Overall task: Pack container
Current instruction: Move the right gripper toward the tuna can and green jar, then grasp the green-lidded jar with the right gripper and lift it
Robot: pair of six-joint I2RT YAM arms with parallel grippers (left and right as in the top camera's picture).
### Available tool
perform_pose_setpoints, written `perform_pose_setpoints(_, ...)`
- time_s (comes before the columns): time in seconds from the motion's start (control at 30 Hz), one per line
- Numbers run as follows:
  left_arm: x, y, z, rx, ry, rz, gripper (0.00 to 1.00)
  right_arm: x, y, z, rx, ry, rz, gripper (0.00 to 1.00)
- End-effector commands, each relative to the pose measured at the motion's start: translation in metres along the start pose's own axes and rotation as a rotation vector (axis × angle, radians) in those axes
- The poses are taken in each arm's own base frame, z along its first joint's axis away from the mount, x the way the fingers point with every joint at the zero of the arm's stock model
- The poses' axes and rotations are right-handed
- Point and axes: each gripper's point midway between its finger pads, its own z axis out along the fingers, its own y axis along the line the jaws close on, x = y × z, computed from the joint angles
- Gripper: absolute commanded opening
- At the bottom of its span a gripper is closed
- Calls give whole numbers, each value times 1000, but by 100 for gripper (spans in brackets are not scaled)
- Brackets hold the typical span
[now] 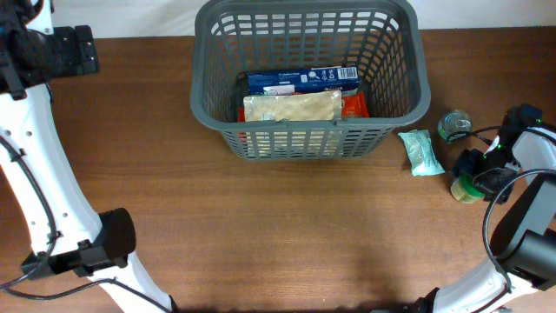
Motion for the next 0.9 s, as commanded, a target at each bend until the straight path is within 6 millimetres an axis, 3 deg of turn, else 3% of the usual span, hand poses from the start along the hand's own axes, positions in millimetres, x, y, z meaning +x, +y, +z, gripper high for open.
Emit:
perform_pose_setpoints(0.0,1,0,3,8,9,-15,99,3,2,3,-12,15,11,71)
perform_pose_setpoints(0.1,1,0,3,8,9,-15,99,4,4,3,-21,20,12,47)
perform_pose_setpoints(0.3,1,0,3,8,9,-15,99,3,4,-2,-21,23,19,44)
perform_pose_setpoints(0.43,1,0,3,8,9,-15,99,-11,7,-31,-30,-3,19,40)
perform_pose_setpoints(0.63,1,0,3,8,9,-15,99,-42,12,-114,-56,-139,18,39)
perform_pose_setpoints(0.77,1,0,3,8,9,-15,99,-55,17,-191,-95,-288,11,39)
perform_pose_setpoints(0.87,1,0,3,8,9,-15,99,-51,30,-255,-161,-409,-19,39)
